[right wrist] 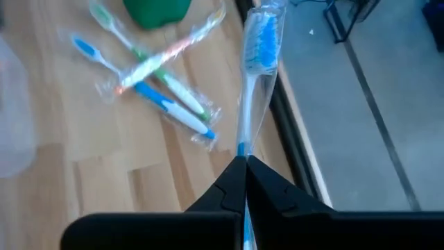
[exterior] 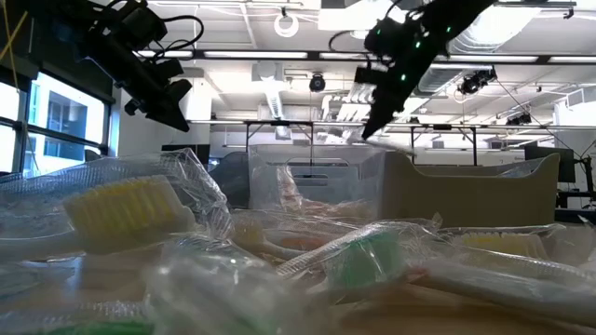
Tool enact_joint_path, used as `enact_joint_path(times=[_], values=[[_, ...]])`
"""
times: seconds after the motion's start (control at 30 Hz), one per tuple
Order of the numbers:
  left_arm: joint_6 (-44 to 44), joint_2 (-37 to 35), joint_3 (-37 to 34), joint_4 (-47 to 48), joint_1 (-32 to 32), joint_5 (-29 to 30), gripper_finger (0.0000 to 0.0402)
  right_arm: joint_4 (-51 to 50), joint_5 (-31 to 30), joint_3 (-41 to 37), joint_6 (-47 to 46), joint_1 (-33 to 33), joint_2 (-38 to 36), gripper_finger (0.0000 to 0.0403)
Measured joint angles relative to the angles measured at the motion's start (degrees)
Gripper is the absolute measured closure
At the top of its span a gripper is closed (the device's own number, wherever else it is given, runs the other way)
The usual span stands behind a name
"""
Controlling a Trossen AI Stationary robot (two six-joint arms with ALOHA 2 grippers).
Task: Pick & Place Toothbrushes
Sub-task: Put the blue toothbrush into the gray bin
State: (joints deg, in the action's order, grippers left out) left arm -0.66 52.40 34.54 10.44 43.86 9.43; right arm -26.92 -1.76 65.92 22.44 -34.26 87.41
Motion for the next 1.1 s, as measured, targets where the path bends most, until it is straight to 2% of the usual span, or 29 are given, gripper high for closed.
enact_joint_path(times=[0.17,0.43,0.83,1.1], values=[[-0.96,0.00,0.00,0.00,0.01,0.00,0.0402,-7.49,0.35,1.44,-4.09,0.64,-6.44,0.0401],[-1.09,0.00,0.00,-0.02,0.00,0.01,0.0402,-19.76,0.52,1.42,-2.82,6.05,-13.67,0.0401],[-2.40,0.00,0.00,0.63,0.01,0.00,0.0402,-27.85,-0.54,0.37,-6.23,20.16,-12.74,0.0401],[-3.74,0.00,0.00,0.46,0.00,-0.02,0.0402,-30.10,-8.37,-2.31,-10.46,28.78,-12.86,0.0401]])
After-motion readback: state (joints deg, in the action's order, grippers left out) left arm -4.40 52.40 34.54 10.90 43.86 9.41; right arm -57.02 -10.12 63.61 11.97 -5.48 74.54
